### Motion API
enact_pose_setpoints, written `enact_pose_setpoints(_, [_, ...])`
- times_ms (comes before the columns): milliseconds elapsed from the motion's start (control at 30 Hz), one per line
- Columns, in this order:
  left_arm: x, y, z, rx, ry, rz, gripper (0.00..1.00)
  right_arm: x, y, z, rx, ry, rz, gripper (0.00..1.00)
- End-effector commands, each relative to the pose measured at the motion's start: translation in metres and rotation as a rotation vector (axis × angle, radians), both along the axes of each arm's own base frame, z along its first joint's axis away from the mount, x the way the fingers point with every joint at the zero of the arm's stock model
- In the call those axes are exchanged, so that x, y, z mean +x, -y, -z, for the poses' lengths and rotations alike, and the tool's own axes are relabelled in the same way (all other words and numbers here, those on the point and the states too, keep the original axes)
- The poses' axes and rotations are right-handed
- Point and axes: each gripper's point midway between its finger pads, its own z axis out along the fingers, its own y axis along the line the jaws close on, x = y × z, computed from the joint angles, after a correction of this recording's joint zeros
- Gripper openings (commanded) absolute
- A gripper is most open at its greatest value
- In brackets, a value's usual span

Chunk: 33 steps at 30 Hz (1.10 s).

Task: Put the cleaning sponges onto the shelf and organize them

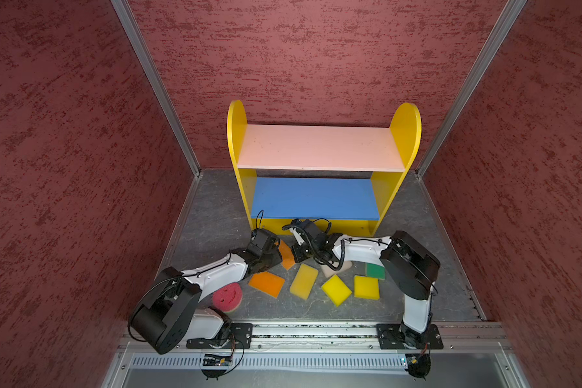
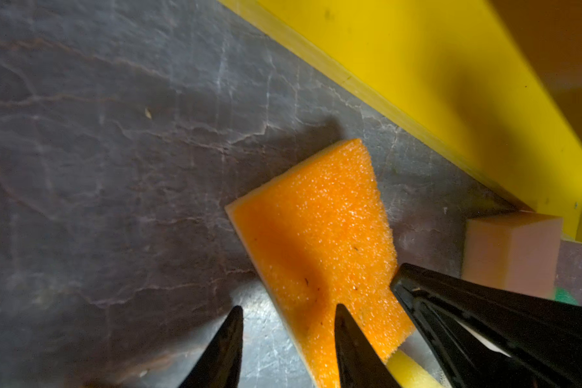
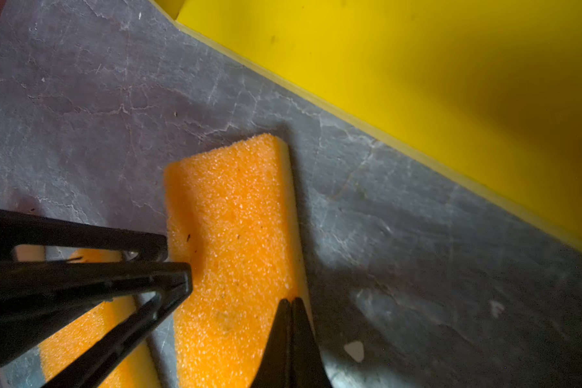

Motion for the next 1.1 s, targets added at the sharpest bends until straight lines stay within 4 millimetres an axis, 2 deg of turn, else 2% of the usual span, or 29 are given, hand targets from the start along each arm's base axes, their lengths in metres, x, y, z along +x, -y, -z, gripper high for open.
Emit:
enact_pose_setpoints(0, [0.003,-0.001,-0.016,-0.017,0.042,-0.007,0.51,0.0,-0.009,-0.017,0.054,-0.002,0.001,0.0])
enact_pose_setpoints(100, [0.001,-0.006,-0.025,-0.014,0.063,-0.019,0.59,0.001,-0.01,-0.027,0.078,0.002,0.013,0.0])
enact_pose_setpoints(200, [-0.001,-0.012,-0.033,-0.008,0.084,-0.031,0.63,0.001,-0.01,-0.035,0.098,0.003,0.028,0.0])
enact_pose_setpoints(500, [-0.009,-0.025,-0.046,-0.001,0.119,-0.066,0.63,0.001,-0.008,-0.055,0.166,-0.001,0.081,0.0])
enact_pose_setpoints(900, [-0.01,-0.026,-0.047,-0.004,0.124,-0.073,0.65,-0.006,-0.004,-0.058,0.178,-0.008,0.075,0.0])
enact_pose_setpoints(1067, [-0.011,-0.027,-0.046,-0.002,0.122,-0.075,0.65,-0.009,-0.009,-0.045,0.169,-0.035,0.05,0.0])
